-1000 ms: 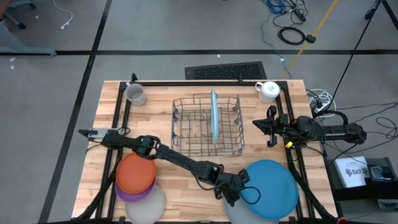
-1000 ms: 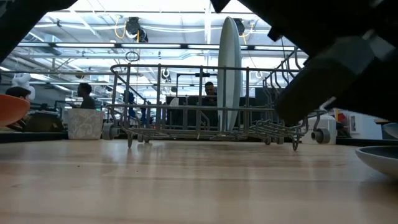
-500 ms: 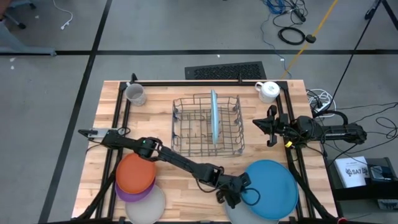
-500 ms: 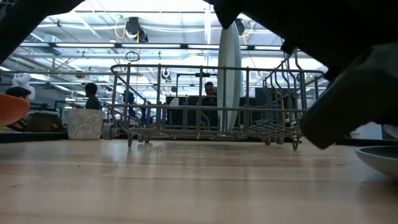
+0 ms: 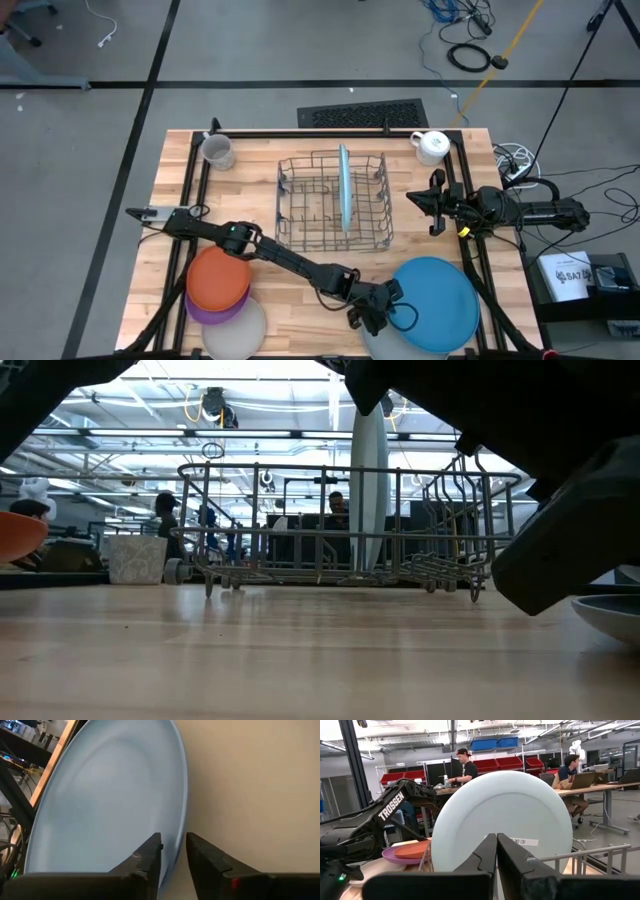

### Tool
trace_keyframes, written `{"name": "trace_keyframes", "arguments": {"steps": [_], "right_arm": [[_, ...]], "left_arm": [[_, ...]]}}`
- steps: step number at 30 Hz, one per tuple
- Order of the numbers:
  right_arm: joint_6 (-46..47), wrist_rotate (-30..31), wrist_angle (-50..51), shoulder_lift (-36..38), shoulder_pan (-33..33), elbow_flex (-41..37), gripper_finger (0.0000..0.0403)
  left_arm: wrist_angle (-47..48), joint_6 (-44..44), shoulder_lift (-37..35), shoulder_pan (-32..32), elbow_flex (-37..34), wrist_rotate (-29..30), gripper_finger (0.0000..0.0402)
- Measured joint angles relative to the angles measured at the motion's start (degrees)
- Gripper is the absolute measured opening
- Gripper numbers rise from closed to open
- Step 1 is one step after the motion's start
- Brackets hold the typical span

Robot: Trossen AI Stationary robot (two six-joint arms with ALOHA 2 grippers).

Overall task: Sort dishes
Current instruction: Put the blue plate in the dish rack

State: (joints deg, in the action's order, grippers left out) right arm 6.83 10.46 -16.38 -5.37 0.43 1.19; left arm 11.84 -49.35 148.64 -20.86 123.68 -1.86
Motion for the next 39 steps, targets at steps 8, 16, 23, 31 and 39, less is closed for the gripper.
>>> {"name": "trace_keyframes", "arguments": {"steps": [8, 16, 23, 31, 39], "right_arm": [[0.0, 0.0, 0.0, 0.0, 0.0, 0.0, 0.0009], [0.0, 0.0, 0.0, 0.0, 0.0, 0.0, 0.0009], [0.0, -0.2, -5.3, 0.0, 0.0, 0.0, 0.0009], [0.0, -5.8, -21.9, 0.0, 0.0, 0.0, 0.0009], [4.7, -14.7, -44.7, 0.0, 0.0, 0.0, 0.0009]], "left_arm": [[-0.4, 0.4, 0.0, 0.1, 0.0, -0.4, 0.0009], [0.9, -0.2, -0.2, -0.2, 0.0, 0.8, 0.0004], [3.6, -2.7, -2.2, -2.3, 0.0, 6.6, 0.0002], [5.2, -2.3, -8.1, -3.9, 0.0, 12.2, 0.0001], [11.5, 10.0, -14.9, -4.4, 0.0, 12.0, 0.0000]]}}
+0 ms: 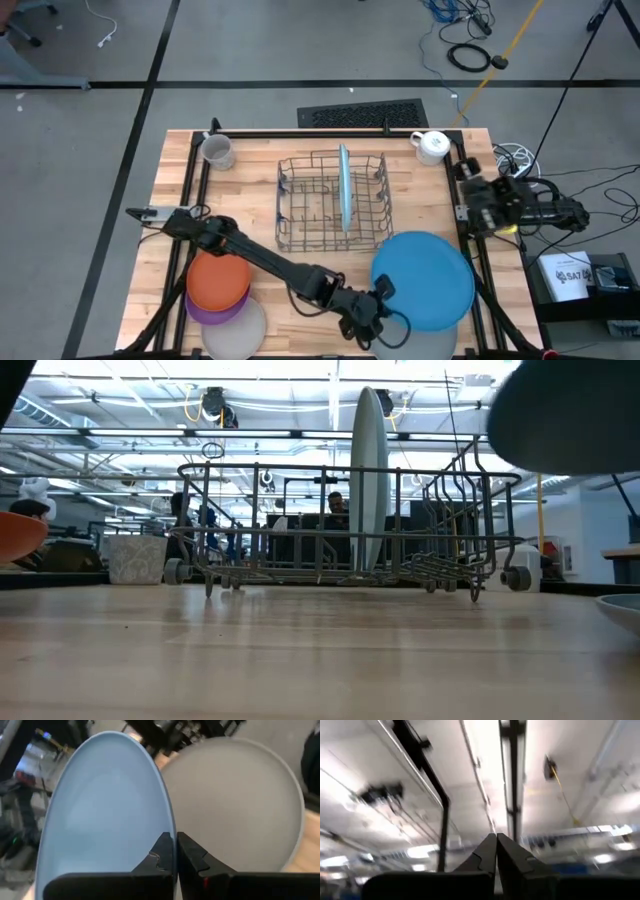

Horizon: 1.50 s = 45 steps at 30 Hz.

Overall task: Sort dishes
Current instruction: Put the blue plate in the dish rack

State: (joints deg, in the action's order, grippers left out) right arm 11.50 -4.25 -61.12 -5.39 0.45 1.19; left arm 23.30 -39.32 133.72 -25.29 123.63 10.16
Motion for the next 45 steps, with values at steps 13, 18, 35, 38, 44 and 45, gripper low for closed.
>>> {"name": "trace_keyframes", "arguments": {"steps": [13, 18, 35, 38, 44, 45], "right_arm": [[-0.1, -6.6, -7.1, 0.0, 0.0, 0.0, 0.0009], [-0.1, -6.6, -5.3, 0.0, 0.0, 0.0, 0.0009], [0.9, -9.6, -4.2, 0.0, 0.0, 0.0, 0.0009], [0.9, -9.6, -3.9, 0.0, 0.0, 0.0, 0.0009], [0.9, -9.4, -3.3, 0.0, 0.0, 0.0, 0.0009], [0.9, -9.4, -3.1, 0.0, 0.0, 0.0, 0.0009]], "left_arm": [[-3.0, 22.8, -9.4, 1.5, 0.0, -10.7, 0.0000], [-3.7, 29.3, -12.4, 1.4, 0.0, -11.5, 0.0000], [-13.5, 22.7, -29.8, -8.4, 0.0, 16.7, 0.0000], [-16.2, 18.9, -33.6, -11.3, -1.0, 24.5, 0.0000], [-20.2, 18.1, -37.7, -12.4, -6.6, 34.4, 0.0000], [-22.0, 18.5, -38.3, -11.9, -8.3, 35.0, 0.0000]]}}
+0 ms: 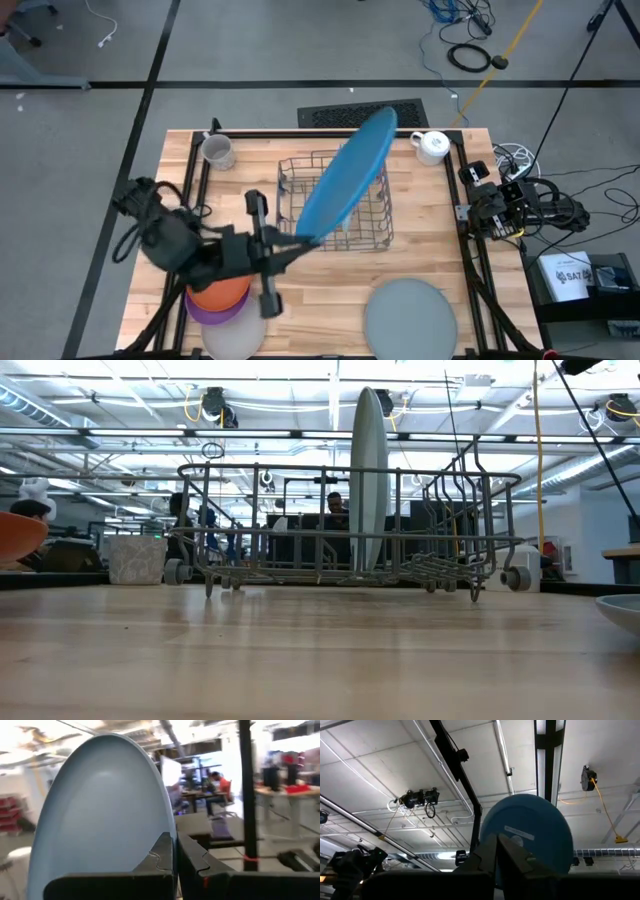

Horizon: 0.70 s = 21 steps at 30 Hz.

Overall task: Sort dishes
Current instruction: Put the blue plate in the dish rack

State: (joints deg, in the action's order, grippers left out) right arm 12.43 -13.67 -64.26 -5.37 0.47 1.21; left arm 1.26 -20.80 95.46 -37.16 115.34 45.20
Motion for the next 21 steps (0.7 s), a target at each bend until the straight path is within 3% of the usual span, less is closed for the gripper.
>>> {"name": "trace_keyframes", "arguments": {"steps": [4, 9, 16, 21], "right_arm": [[0.4, 0.0, 0.3, 0.0, 0.0, 0.0, 0.0009], [0.6, -0.1, 0.9, 0.0, 0.0, 0.0, 0.0009], [0.4, 0.0, 0.9, 0.0, 0.0, 0.0, 0.0009], [0.0, 0.0, 1.0, 0.0, 0.0, 0.0, 0.0009]], "left_arm": [[-9.6, 1.1, -4.2, 2.3, -9.1, 0.1, 0.0000], [-23.1, 6.4, -12.0, 6.1, -26.6, 0.5, 0.0000], [-46.5, 19.6, -19.1, 11.0, -53.9, 7.1, 0.0000], [-54.6, 32.6, -18.8, 14.5, -64.6, 8.4, 0.0000]]}}
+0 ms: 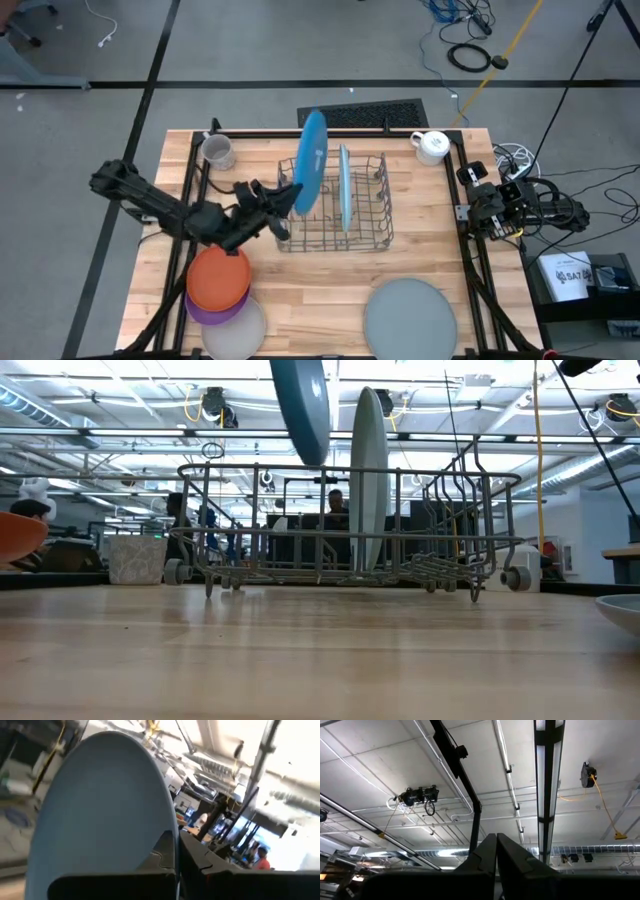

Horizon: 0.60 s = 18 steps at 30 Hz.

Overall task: Sort dishes
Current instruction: Put the blue plate in the dish rack

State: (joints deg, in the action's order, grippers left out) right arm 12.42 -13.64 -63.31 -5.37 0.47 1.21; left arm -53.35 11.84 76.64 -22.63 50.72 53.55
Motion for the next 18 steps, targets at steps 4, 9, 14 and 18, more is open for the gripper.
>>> {"name": "trace_keyframes", "arguments": {"steps": [4, 9, 14, 18], "right_arm": [[0.0, 0.0, 0.1, 0.0, 0.0, 0.0, 0.0009], [0.0, 0.1, 0.8, 0.0, 0.0, 0.0, 0.0009], [-0.1, 0.1, 1.2, 0.0, 0.0, 0.0, 0.0009], [-0.1, 0.1, 1.3, 0.0, 0.0, 0.0, 0.0009]], "left_arm": [[-0.3, 9.2, 2.0, 2.9, -2.3, -0.2, 0.0000], [-0.3, 14.9, 5.0, 5.5, -2.2, -1.7, 0.0000], [0.2, 23.4, 8.7, 7.6, -2.1, -2.5, 0.0000], [-0.1, 27.3, 10.8, 8.4, -2.1, -2.5, 0.0000]]}}
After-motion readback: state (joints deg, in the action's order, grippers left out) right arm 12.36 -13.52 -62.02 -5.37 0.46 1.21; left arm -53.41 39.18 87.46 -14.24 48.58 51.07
